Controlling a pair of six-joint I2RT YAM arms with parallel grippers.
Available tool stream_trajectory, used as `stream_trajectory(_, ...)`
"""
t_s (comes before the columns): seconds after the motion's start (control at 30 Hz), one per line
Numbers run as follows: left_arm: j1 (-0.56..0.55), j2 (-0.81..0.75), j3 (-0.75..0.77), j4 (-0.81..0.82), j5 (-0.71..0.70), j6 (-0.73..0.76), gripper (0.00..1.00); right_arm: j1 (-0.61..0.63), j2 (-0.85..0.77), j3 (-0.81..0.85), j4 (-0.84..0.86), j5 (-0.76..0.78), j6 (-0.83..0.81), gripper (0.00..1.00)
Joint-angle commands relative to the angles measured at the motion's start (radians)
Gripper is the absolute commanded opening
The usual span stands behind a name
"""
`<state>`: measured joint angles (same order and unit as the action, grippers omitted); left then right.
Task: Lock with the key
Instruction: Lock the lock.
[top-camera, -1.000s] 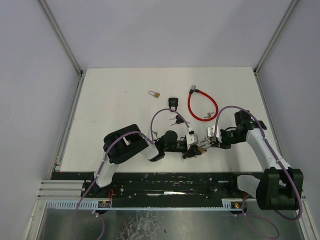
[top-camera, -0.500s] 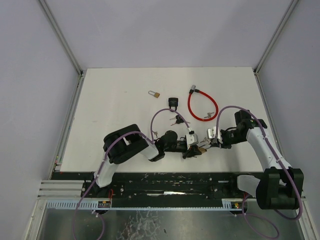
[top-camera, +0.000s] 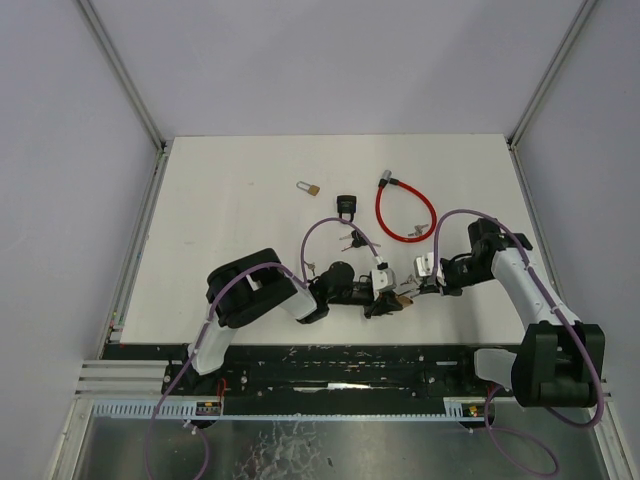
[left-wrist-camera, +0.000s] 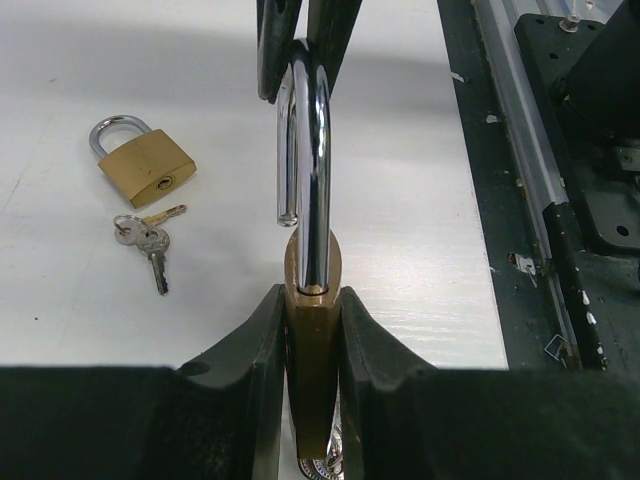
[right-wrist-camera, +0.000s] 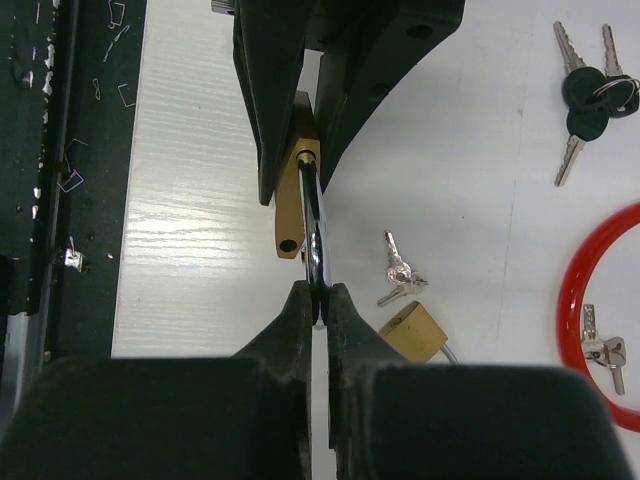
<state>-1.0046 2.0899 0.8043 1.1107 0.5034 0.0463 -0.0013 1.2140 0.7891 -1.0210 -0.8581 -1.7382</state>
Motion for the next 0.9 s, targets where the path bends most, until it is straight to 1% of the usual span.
stream_trajectory(0.0, -0.007, -0.002, -0.007, 0.112, -0.061, 0.035, 0.00, 0.024, 0.039, -0.005, -0.084, -0.045, 0.028, 0.00)
stream_trajectory(0.17, -0.008, -0.006, -0.013, 0.113, -0.093, 0.049, 0.00, 0.072, 0.039, 0.004, -0.065, -0.018, 0.166, 0.00)
stream_trajectory(0.23, -0.010, -0.008, -0.016, 0.115, -0.105, 0.054, 0.00, 0.105, 0.037, -0.001, -0.040, 0.004, 0.249, 0.00)
stream_trajectory(0.43, -0.012, -0.005, -0.016, 0.124, -0.084, 0.061, 0.00, 0.214, 0.058, -0.035, 0.123, 0.076, 0.411, 0.00)
stream_trajectory(0.5, -0.012, -0.007, -0.018, 0.121, -0.098, 0.066, 0.00, 0.221, 0.086, -0.008, 0.100, 0.073, 0.427, 0.00)
stream_trajectory(0.6, -0.012, -0.013, -0.024, 0.116, -0.136, 0.068, 0.00, 0.222, 0.115, 0.053, -0.025, 0.046, 0.383, 0.00)
stream_trajectory(0.63, -0.011, -0.014, -0.025, 0.119, -0.143, 0.068, 0.00, 0.222, 0.108, 0.057, -0.043, 0.043, 0.379, 0.00)
stream_trajectory(0.73, -0.012, -0.014, -0.028, 0.128, -0.156, 0.067, 0.00, 0.222, 0.072, 0.035, -0.035, 0.047, 0.398, 0.00)
stream_trajectory(0.87, -0.012, -0.012, -0.025, 0.128, -0.146, 0.067, 0.00, 0.222, 0.053, -0.003, 0.032, 0.038, 0.423, 0.00)
